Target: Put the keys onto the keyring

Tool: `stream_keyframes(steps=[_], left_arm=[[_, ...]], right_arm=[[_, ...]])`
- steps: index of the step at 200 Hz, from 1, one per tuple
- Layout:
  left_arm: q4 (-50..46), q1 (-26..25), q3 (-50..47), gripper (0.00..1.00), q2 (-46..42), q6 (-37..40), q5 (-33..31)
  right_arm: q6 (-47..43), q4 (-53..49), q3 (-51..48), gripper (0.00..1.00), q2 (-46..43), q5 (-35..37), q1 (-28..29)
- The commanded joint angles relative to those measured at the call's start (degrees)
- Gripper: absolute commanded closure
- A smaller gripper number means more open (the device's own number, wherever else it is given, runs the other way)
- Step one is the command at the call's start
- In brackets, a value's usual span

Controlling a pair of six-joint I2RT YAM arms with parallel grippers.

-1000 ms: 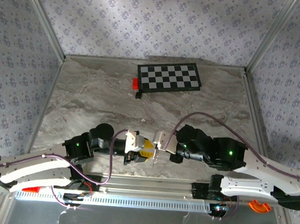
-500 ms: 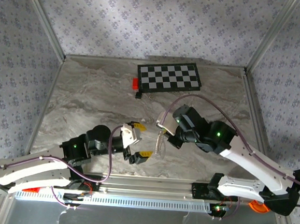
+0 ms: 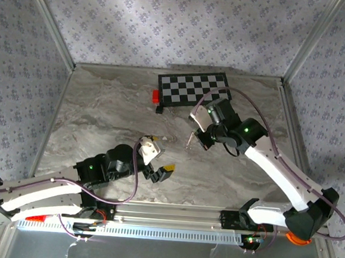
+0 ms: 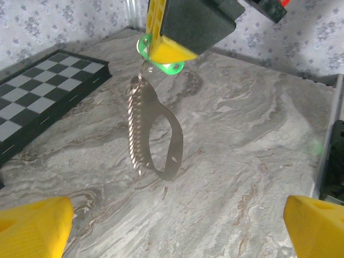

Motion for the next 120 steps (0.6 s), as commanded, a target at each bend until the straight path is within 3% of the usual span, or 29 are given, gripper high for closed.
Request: stream_keyframes(steps=[1, 120], left_arm=[[-1.6, 0.3, 1.9, 0.0, 1.2, -1.1, -3.7], [0.2, 0.4, -0.6, 0.01, 0.4, -1.9, -3.5]], right_arm=[[1.8, 2.0, 2.4, 1.0, 1.6, -0.9, -1.8], [4.8, 12.0, 4.4, 1.0, 13.8, -7.0, -9.3]])
